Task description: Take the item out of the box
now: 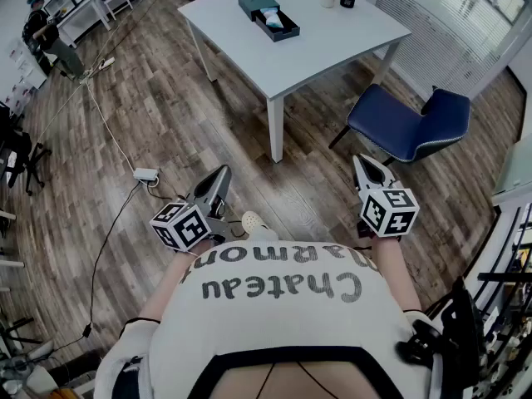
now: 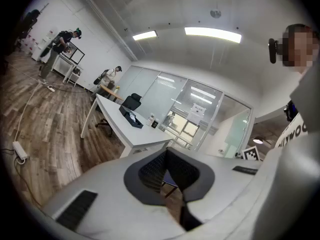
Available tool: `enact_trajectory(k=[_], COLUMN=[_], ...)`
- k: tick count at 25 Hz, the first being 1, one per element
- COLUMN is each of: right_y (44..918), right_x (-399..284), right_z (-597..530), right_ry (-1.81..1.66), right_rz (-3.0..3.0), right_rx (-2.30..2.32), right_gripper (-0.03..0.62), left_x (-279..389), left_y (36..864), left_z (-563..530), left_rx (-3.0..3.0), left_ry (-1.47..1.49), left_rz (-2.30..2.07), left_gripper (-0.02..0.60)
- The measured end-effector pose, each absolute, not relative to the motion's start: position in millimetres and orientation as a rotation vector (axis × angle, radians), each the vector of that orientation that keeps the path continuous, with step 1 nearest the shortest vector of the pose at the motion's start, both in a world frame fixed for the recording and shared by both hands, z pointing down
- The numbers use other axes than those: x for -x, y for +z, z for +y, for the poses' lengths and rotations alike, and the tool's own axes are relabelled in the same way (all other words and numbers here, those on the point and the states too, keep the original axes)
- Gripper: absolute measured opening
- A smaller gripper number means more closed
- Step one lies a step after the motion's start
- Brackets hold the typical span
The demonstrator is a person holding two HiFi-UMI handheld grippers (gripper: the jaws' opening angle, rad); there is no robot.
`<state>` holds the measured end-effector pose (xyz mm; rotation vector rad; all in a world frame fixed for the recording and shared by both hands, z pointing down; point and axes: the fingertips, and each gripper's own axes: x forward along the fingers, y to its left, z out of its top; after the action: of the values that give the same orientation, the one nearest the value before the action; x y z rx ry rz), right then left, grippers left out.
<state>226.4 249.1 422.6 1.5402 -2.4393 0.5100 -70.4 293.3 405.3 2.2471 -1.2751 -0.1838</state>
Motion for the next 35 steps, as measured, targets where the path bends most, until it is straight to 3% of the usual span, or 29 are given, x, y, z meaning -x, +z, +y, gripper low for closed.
enact_trajectory(k=[20, 35], right_y=[436, 453], right_x=[-231, -218], right_z=[240, 129], right_ry=[0.607, 0.69], right_rz=[-2.458, -2.303], right_rx=[-1.567, -1.634], right_gripper=[-0.002, -0.002], left_x=[68, 88], left_y=[415, 422], left_z=[288, 145], left_rx=[-2.244, -2.307], left_ry=[-0.171, -0.129], left_rz=[-1.27, -1.223], left_gripper=[-0.008, -0.008])
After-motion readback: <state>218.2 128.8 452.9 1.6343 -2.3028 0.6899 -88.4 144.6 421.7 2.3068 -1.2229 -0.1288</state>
